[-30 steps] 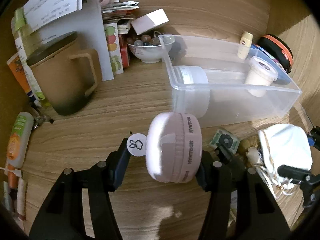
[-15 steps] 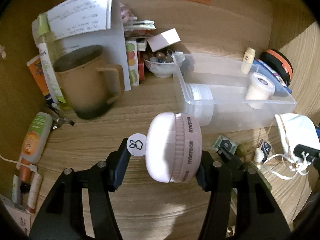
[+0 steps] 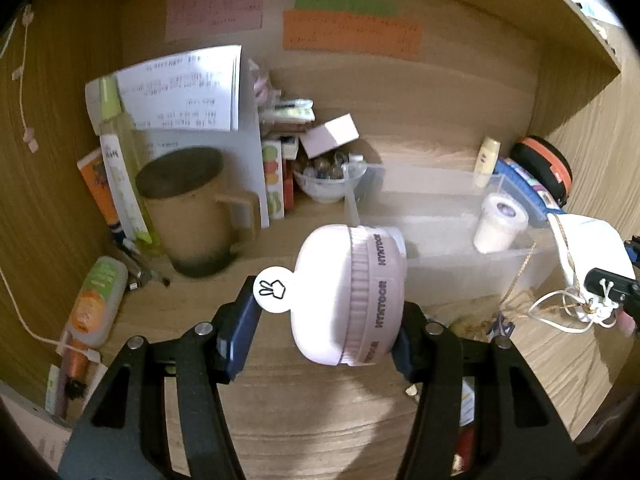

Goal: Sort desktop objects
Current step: 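Carry both items over the clear box and open both tools to release them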

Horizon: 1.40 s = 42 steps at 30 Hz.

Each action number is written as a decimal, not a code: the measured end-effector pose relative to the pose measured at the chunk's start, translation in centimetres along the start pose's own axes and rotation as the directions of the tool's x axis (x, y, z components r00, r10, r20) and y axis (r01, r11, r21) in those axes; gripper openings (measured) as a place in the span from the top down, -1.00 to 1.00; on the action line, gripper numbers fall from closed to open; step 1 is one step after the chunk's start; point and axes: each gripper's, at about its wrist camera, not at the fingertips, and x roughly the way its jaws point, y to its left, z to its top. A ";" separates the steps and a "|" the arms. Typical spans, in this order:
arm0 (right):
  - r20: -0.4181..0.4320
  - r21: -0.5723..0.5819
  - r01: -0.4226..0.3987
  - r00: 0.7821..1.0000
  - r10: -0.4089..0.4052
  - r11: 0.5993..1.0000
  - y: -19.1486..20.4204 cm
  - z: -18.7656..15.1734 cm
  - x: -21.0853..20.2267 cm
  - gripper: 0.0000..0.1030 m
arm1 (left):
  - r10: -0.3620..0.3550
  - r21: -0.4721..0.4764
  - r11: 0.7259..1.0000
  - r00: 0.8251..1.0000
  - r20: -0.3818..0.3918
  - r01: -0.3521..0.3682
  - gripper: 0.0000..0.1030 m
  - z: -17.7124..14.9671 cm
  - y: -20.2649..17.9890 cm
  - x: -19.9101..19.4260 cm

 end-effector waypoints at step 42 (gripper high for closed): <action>-0.076 -0.136 -0.016 0.997 0.006 0.991 -2.6 7.2 9.5 -0.11 | -0.102 0.149 0.982 0.991 -0.092 0.115 -0.10 7.7 -5.2 9.6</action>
